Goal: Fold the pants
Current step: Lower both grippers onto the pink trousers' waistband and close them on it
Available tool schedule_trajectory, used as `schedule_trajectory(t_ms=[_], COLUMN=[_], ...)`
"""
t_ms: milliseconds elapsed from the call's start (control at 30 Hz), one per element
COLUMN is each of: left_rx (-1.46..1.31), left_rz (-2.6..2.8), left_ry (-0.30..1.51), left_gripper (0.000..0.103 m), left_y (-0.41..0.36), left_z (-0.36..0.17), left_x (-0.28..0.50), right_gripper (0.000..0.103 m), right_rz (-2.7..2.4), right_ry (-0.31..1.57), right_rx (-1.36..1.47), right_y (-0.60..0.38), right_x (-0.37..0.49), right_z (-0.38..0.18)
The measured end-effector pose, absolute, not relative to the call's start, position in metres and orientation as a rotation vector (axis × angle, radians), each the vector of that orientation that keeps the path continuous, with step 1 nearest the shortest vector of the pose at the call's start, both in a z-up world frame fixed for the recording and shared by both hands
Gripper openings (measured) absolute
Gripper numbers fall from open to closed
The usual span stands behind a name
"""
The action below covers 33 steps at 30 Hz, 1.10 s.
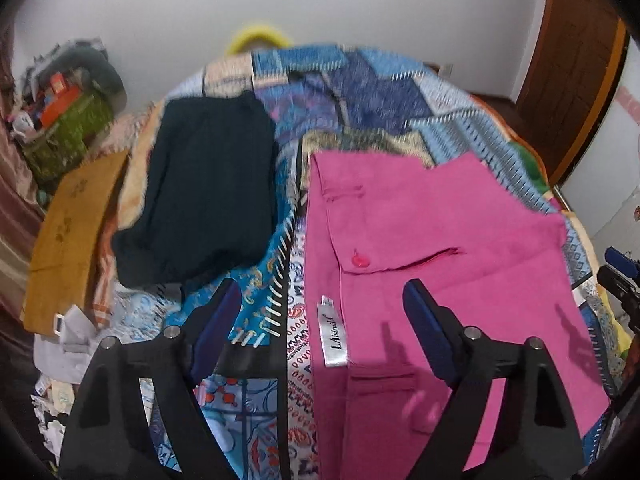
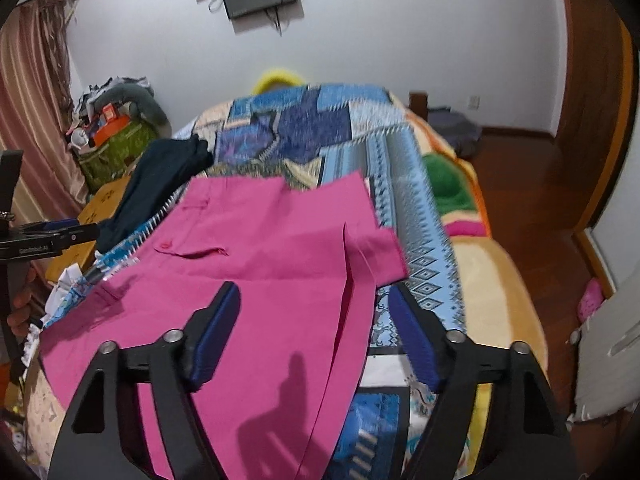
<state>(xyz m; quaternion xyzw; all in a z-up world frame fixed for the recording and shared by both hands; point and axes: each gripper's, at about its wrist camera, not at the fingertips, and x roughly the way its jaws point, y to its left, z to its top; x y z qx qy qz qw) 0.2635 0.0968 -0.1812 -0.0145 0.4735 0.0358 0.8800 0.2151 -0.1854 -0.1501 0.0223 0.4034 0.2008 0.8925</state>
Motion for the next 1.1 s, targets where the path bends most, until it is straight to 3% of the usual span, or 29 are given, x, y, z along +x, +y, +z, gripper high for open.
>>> schedule_trajectory(t_ms=[200, 267, 367, 467, 733, 900, 1033, 1100], left_rx=[-0.014, -0.006, -0.035, -0.053, -0.116, -0.198, -0.150, -0.127], left_rz=[0.024, 0.013, -0.024, -0.054, -0.119, -0.181, -0.128, -0.105], left_ry=[1.067, 1.102, 1.163, 1.203, 1.314, 1.338, 1.324, 1.312], left_gripper=[0.070, 0.060, 0.036, 0.035, 0.035, 0.033, 0.009, 0.008], left_y=[0.098, 0.096, 0.098, 0.098, 0.097, 0.098, 0.097, 0.100], left_z=[-0.209, -0.218, -0.230, -0.239, -0.263, -0.266, -0.265, -0.265], left_x=[0.283, 0.289, 0.300, 0.308, 0.326, 0.333, 0.329, 0.325], right_gripper=[0.058, 0.056, 0.052, 0.047, 0.044, 0.026, 0.009, 0.003], right_rz=[0.431, 0.434, 0.437, 0.461, 0.478, 0.479, 0.503, 0.493], right_ry=[0.908, 0.923, 0.936, 0.949, 0.964, 1.007, 1.043, 1.020], right_rx=[0.026, 0.034, 0.035, 0.035, -0.009, -0.002, 0.001, -0.003], right_y=[-0.184, -0.188, -0.188, -0.184, -0.176, -0.173, -0.168, -0.168], right_x=[0.238, 0.243, 0.252, 0.259, 0.278, 0.289, 0.296, 0.296], right_z=[-0.167, -0.171, -0.174, -0.175, -0.181, -0.190, -0.198, -0.198])
